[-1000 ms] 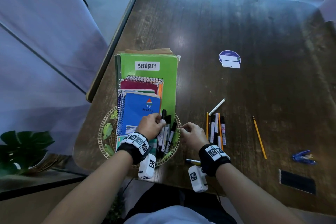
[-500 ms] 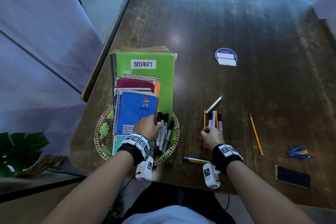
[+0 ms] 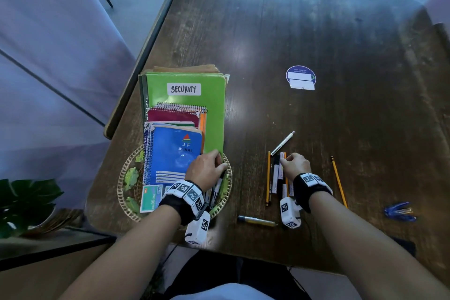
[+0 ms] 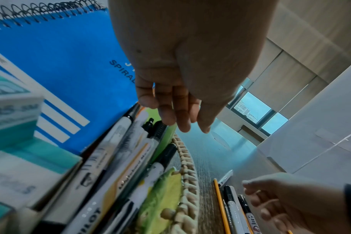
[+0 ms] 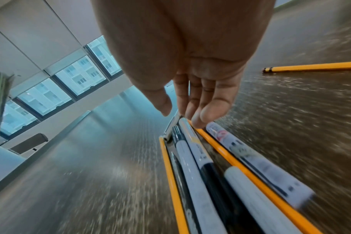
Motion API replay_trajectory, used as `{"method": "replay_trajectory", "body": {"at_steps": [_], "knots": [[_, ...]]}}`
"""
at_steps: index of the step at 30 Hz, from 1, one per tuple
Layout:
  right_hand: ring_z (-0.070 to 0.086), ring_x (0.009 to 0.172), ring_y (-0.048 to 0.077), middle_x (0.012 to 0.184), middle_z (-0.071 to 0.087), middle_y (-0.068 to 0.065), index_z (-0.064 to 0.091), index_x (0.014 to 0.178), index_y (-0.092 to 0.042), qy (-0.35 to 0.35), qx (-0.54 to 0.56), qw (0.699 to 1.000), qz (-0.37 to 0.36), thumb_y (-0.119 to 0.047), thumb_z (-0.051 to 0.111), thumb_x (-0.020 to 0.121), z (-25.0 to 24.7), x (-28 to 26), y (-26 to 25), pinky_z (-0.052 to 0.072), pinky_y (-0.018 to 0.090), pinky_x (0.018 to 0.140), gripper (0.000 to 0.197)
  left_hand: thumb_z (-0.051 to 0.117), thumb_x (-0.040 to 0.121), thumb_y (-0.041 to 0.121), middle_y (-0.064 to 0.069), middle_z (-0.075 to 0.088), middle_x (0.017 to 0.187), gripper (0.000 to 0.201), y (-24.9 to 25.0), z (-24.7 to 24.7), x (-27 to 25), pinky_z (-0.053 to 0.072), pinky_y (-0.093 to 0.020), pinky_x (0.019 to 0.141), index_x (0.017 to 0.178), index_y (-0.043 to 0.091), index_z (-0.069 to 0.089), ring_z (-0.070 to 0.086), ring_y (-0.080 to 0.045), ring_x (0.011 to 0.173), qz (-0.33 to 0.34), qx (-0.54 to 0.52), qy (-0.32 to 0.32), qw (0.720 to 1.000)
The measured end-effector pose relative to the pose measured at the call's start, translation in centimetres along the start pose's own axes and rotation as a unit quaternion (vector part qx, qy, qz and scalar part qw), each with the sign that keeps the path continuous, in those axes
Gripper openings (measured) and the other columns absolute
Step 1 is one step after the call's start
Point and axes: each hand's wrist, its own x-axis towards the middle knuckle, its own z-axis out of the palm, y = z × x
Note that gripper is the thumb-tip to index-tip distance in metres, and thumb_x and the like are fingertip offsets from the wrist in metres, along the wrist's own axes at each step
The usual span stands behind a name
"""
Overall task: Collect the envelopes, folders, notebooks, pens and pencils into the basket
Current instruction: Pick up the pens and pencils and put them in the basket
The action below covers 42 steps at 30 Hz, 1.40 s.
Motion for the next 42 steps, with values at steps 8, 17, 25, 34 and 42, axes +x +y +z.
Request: {"method": "replay_trajectory", "body": {"at_steps": [8, 17, 25, 34, 42], "knots": [[0.063, 0.082, 0.027, 0.097, 0.069, 0.011, 0.068, 0.093, -0.010, -0.026, -0.024, 0.999, -0.017, -0.036, 0.062, 0.093, -1.2, 4.6, -3.1, 0.047, 0.031, 0.068, 0.027, 0.064, 0.092, 0.042, 0.010, 0.062, 0.073, 0.019, 1.6, 1.8, 0.6, 0.050, -0.036, 0.084, 0.083, 0.026, 0.058, 0.061, -0.010, 0.075, 0.002, -0.057, -0.022, 0.998], [0.067, 0.097, 0.036, 0.109, 0.069, 0.017, 0.067, 0.107, -0.004, -0.049, -0.046, 0.997, 0.030, -0.036, 0.062, 0.089, -0.8, 8.2, -3.7, 0.051, 0.035, 0.074, 0.037, 0.061, 0.095, 0.040, 0.009, 0.061, 0.076, 0.017, 3.0, 2.4, 1.2, 0.041, -0.022, 0.067, 0.088, 0.024, 0.061, 0.057, -0.003, 0.075, 0.007, -0.063, -0.031, 0.997], [0.065, 0.097, 0.027, 0.102, 0.069, 0.009, 0.068, 0.104, -0.012, -0.086, 0.055, 0.994, -0.034, -0.029, 0.059, 0.090, -1.1, 4.8, -5.2, 0.047, 0.032, 0.077, 0.024, 0.061, 0.095, 0.039, 0.012, 0.061, 0.074, 0.016, 3.4, 2.9, 1.7, 0.044, -0.022, 0.065, 0.085, 0.027, 0.060, 0.058, -0.002, 0.073, 0.017, -0.090, -0.029, 0.995], [0.067, 0.082, 0.017, 0.084, 0.070, -0.003, 0.063, 0.089, -0.018, -0.142, 0.099, 0.963, -0.209, -0.042, 0.065, 0.087, 2.8, -5.1, -6.5, 0.055, 0.037, 0.074, 0.024, 0.054, 0.099, 0.038, 0.004, 0.065, 0.093, 0.023, 4.6, 1.9, 2.4, 0.050, -0.030, 0.075, 0.102, 0.018, 0.066, 0.061, -0.011, 0.087, 0.041, -0.187, 0.027, 0.981], [0.066, 0.090, 0.008, 0.095, 0.071, -0.009, 0.070, 0.098, -0.023, -0.123, 0.071, 0.965, -0.222, -0.043, 0.067, 0.088, 4.3, -7.9, -6.6, 0.055, 0.031, 0.081, 0.023, 0.063, 0.094, 0.033, -0.003, 0.065, 0.073, 0.020, 1.6, 0.1, 1.5, 0.049, -0.040, 0.067, 0.083, 0.016, 0.063, 0.062, -0.019, 0.072, 0.025, -0.175, 0.037, 0.984]]}}
